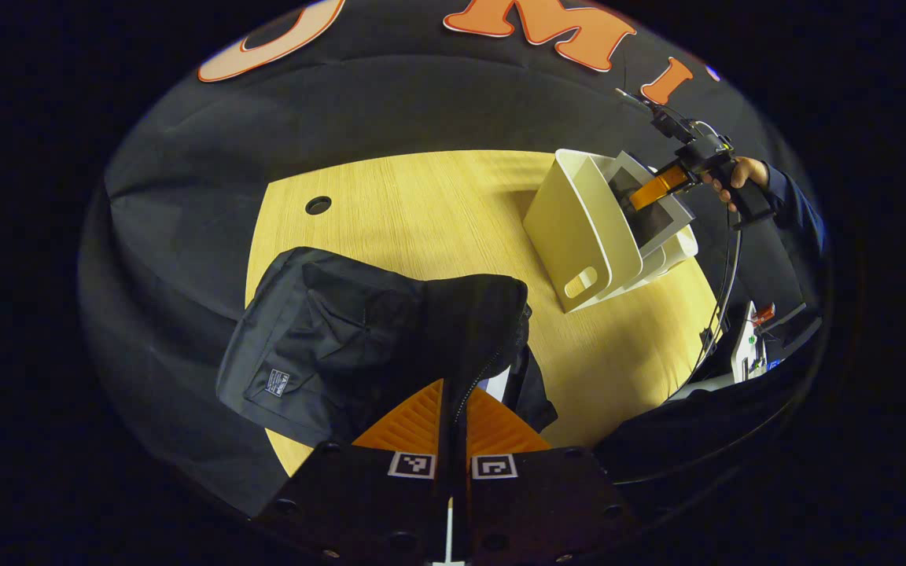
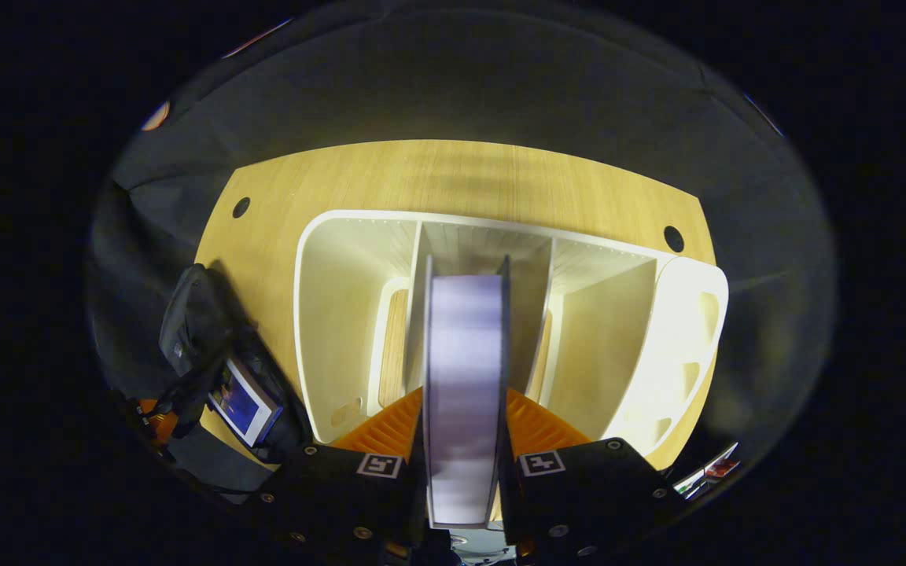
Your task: Open the schoolbag, grab two books from the bookshelf and put them into the schoolbag.
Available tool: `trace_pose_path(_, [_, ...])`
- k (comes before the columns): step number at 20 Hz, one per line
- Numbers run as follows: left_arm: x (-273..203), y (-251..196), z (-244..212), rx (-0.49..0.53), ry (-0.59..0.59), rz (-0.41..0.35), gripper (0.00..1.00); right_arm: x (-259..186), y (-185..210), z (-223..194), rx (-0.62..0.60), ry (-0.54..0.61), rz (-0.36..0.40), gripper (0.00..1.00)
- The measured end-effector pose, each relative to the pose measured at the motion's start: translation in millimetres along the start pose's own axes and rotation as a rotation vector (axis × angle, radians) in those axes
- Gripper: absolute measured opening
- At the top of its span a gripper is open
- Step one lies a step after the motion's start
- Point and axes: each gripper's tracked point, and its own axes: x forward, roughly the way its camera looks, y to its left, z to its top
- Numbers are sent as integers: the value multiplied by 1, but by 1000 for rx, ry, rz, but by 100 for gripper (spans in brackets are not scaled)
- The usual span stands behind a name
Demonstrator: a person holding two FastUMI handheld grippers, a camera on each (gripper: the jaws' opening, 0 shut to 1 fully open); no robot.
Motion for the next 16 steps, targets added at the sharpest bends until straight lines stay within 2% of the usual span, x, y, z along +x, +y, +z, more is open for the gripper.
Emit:
trace_pose_path(5, [-5,5,-2,63,-9,-28,3,-24,12,-30,52,-17,17,37])
trace_pose_path(16, [-3,5,-1,187,-8,-97,3,-74,16,-126,200,-68,14,36])
